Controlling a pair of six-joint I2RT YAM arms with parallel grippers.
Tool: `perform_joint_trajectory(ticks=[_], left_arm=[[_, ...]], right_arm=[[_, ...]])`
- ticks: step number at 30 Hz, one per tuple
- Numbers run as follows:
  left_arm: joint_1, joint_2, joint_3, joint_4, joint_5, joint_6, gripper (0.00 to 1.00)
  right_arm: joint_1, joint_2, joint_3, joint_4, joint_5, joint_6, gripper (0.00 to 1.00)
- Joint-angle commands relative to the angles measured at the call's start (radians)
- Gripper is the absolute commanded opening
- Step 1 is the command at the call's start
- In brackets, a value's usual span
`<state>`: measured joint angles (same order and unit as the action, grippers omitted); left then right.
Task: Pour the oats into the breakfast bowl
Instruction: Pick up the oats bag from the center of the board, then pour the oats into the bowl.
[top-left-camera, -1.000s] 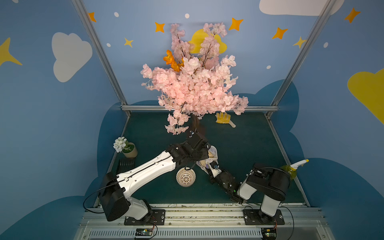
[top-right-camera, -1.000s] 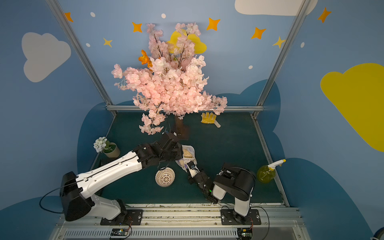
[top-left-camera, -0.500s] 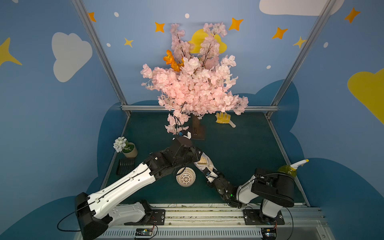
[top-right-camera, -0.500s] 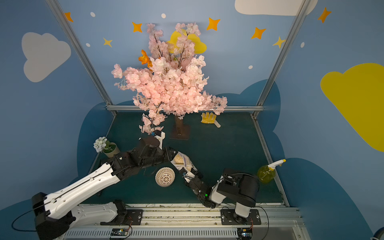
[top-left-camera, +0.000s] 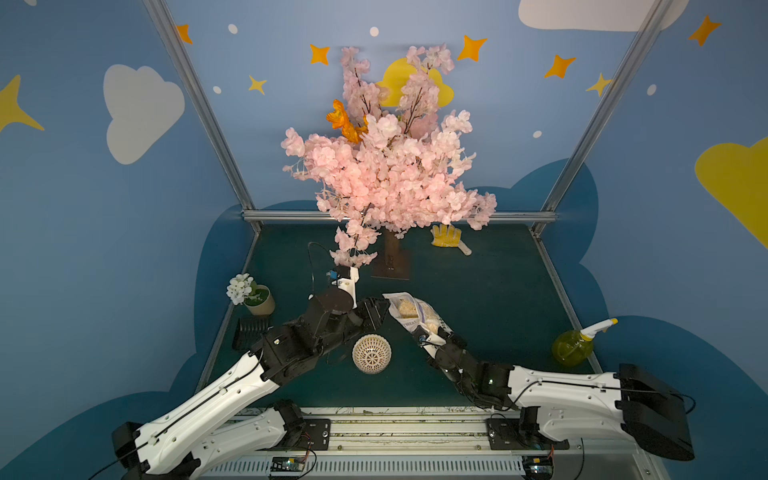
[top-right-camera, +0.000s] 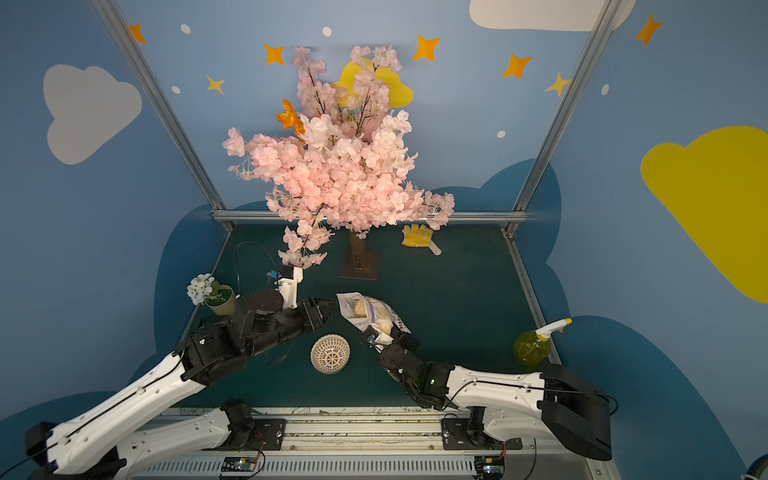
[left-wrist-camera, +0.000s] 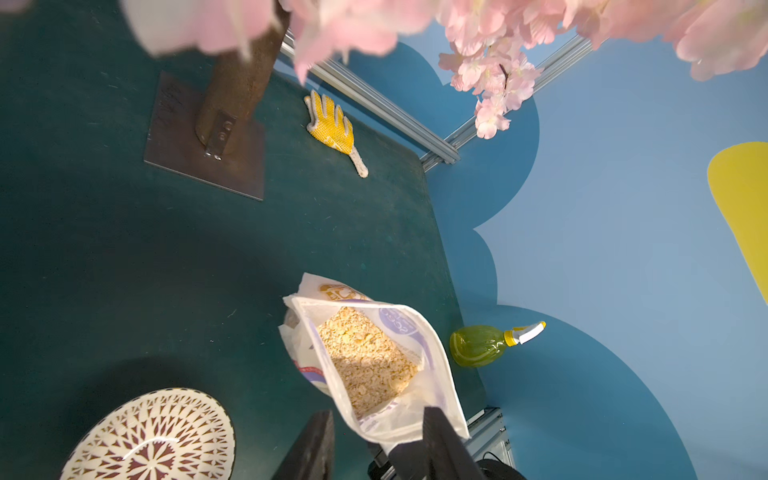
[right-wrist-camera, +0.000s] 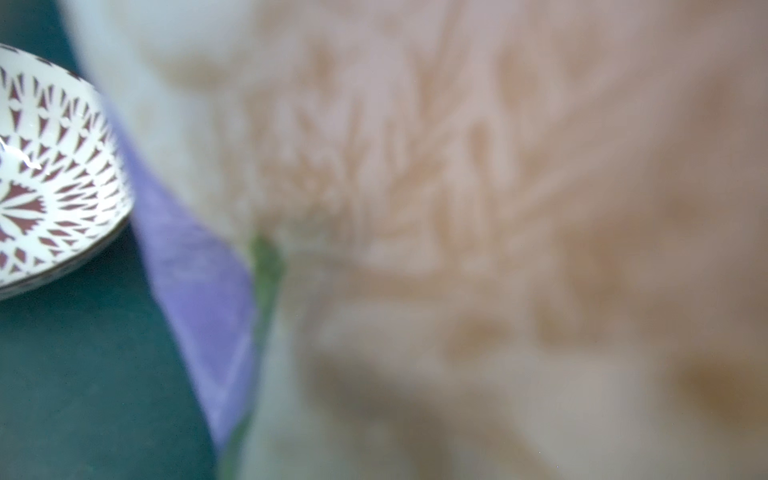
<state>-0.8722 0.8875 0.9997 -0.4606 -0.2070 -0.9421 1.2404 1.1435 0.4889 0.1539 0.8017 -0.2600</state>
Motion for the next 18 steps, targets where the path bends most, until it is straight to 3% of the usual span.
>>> perform_joint_trajectory(ticks=[1,4,9,18], left_arm=[[0.004,-0.066,-0.022,-0.012,-0.044,0.025,0.41],[0.004,-0.121,-0.068,-0.009,-0.016,0.004,0.43],[0.004,-0.177,-0.136,-0.001,0.004,-0.013,0.57],[0.004,-0.252,-0.236,0.020,0.029,-0.063,0.60]], right_arm=[[0.021,-0.080,0.129,-0.159,0.114,-0.016,0.00],[0.038,-0.079,0.213,-0.320,0.131,-0.076,0.00],[0.074,-0.051,0.333,-0.520,0.203,-0.150,0.00],[0.120,-0.031,0.331,-0.624,0.251,-0.252,0.00]])
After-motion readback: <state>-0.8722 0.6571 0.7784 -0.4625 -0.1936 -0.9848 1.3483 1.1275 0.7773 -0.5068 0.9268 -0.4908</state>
